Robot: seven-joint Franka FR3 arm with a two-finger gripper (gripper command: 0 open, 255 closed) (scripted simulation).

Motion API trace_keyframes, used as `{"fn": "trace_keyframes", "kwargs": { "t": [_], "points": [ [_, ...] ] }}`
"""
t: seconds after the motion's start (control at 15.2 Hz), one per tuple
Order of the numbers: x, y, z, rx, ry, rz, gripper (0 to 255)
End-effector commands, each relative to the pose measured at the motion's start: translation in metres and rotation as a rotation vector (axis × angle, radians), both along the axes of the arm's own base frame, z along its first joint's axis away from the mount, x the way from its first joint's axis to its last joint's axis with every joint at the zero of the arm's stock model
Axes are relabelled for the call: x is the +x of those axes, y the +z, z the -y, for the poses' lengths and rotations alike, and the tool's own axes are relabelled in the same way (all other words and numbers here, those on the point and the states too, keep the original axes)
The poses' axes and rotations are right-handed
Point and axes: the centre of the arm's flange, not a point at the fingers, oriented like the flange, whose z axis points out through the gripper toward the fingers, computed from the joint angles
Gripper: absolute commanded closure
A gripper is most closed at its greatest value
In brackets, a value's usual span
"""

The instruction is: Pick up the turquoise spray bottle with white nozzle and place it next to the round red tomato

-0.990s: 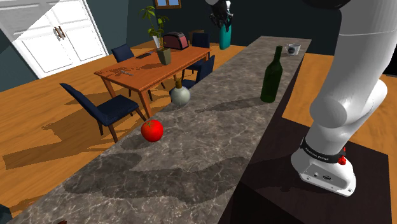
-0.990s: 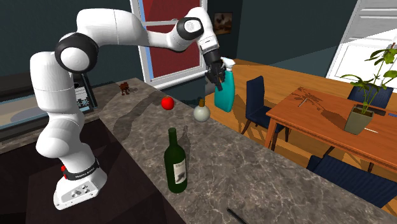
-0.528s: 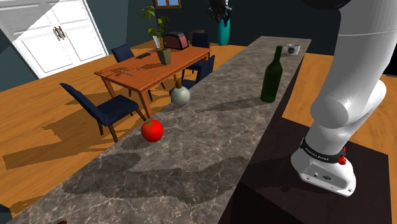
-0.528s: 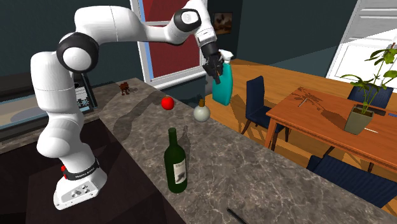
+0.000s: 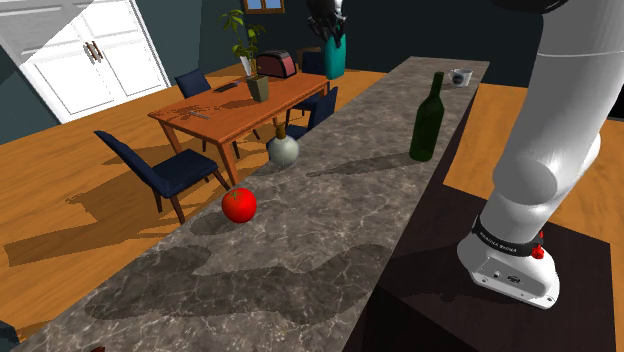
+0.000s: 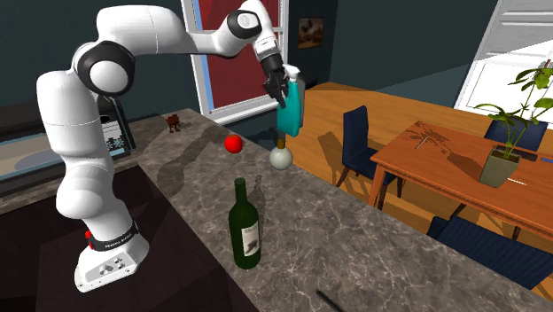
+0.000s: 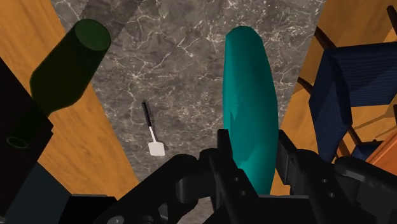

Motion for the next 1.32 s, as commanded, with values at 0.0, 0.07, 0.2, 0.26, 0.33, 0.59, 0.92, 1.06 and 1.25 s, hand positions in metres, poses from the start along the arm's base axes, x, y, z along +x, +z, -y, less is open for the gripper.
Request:
{"fn": "trace_keyframes", "kwargs": {
  "t": [0.0,0.07,0.2,0.26,0.33,0.59,0.92,1.06,1.25],
  "points": [
    [-0.002,0.001,-0.025,0.0,-0.001,0.0,255],
    [-0.002,0.001,-0.038,0.0,-0.001,0.0,255],
    [-0.002,0.002,-0.064,0.0,-0.001,0.0,255],
    [-0.003,0.002,-0.077,0.0,-0.001,0.0,255],
    [-0.003,0.002,-0.091,0.0,-0.001,0.0,255],
    [-0.004,0.002,-0.143,0.0,-0.001,0.0,255],
    [-0.006,0.002,-0.209,0.0,-0.001,0.0,255],
    [-0.006,0.002,-0.236,0.0,-0.001,0.0,255],
    [-0.007,0.002,-0.275,0.0,-0.001,0.0,255]
  ]
}}
